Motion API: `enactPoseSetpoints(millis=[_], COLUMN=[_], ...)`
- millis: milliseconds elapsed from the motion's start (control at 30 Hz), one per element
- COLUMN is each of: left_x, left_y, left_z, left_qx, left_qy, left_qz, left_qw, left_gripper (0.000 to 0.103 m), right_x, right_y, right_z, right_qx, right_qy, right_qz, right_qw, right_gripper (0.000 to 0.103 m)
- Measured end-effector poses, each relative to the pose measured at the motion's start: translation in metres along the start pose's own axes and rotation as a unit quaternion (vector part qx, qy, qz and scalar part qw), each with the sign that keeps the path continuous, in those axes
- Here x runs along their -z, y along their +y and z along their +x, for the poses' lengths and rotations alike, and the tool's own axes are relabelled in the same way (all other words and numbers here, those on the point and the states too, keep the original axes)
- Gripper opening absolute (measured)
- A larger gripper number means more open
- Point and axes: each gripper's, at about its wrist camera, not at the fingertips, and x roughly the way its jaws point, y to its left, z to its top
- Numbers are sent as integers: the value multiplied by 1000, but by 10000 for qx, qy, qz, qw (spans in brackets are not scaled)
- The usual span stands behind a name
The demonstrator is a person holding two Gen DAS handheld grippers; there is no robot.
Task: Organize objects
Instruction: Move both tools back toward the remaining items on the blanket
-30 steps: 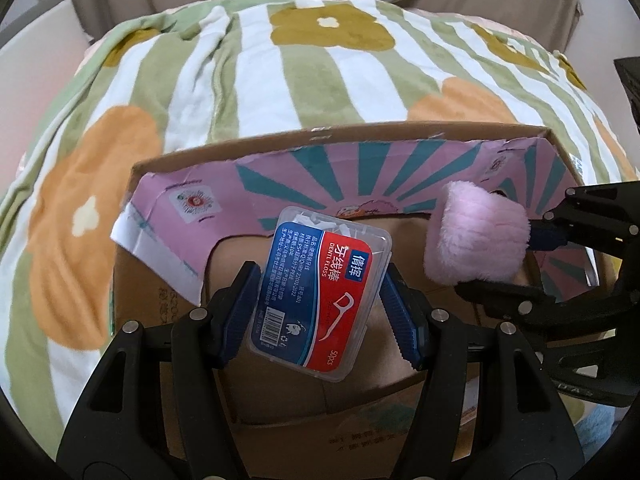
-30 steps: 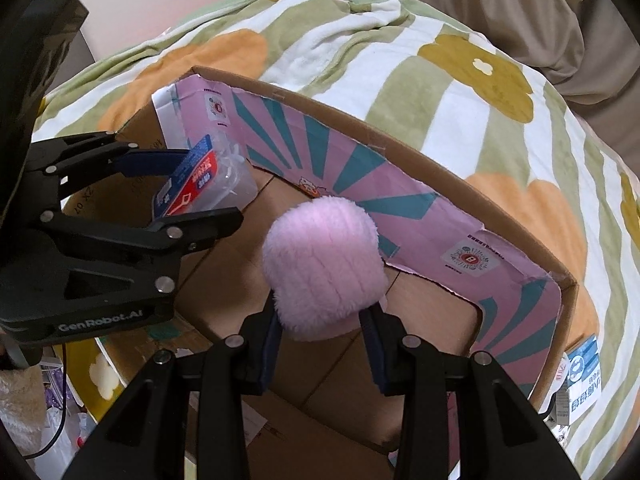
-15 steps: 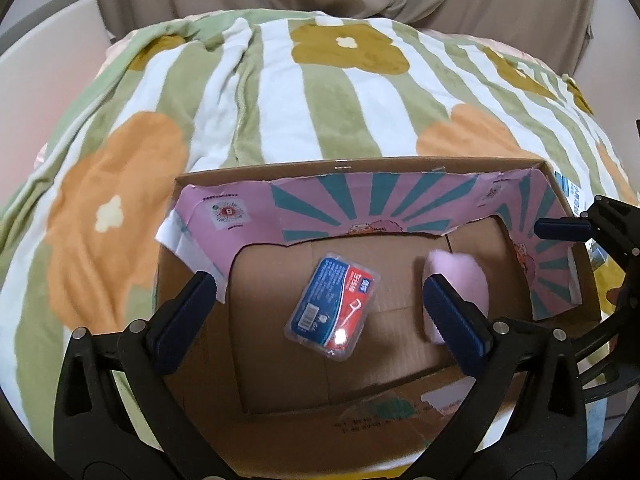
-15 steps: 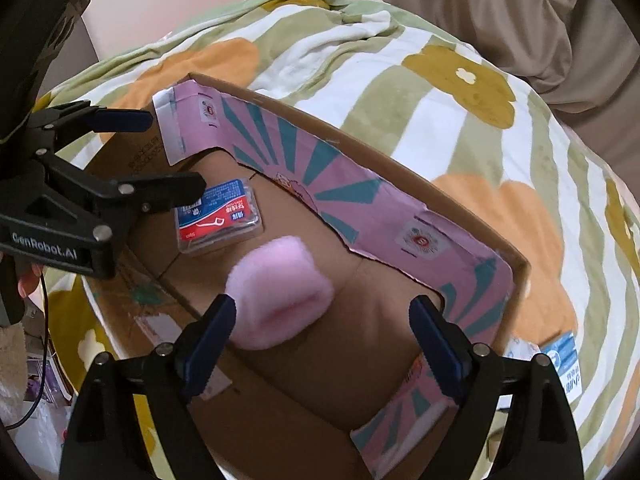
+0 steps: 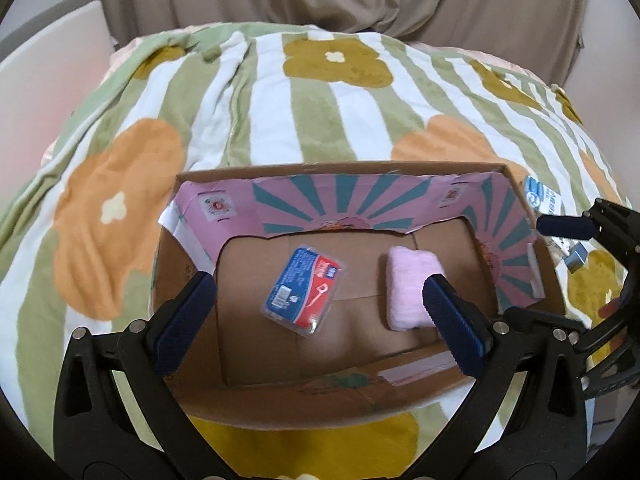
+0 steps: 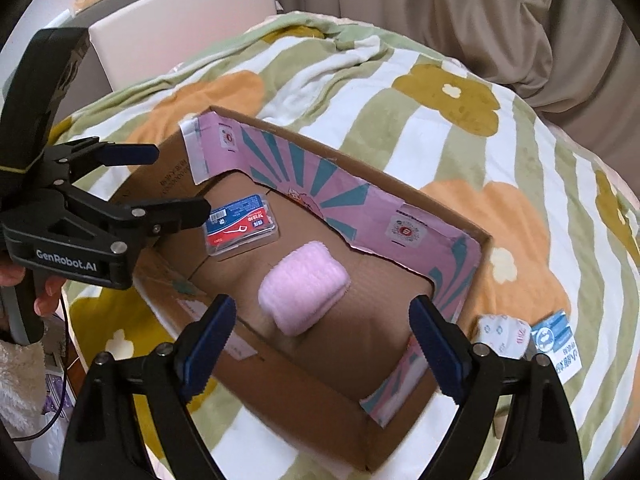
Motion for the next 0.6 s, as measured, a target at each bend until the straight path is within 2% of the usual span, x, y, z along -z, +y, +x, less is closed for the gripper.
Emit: enactPoseSetpoints(millis=[333,600], left_x=[-21,-38], left_y=[-60,-140], left_z=[-32,-42], left_qx=[-18,73], left_qy=[-276,-447], left_qz=[546,1375], left_qw=[9981,9895], left_gripper=[103,103], right_x=[15,35], right_y=[-45,-97], right_z=[-71,-116], right_qx=[282,633], right_qy=[-425,-588], right_qz=[236,396], right_qw=[9984,9955], right_gripper=[86,86])
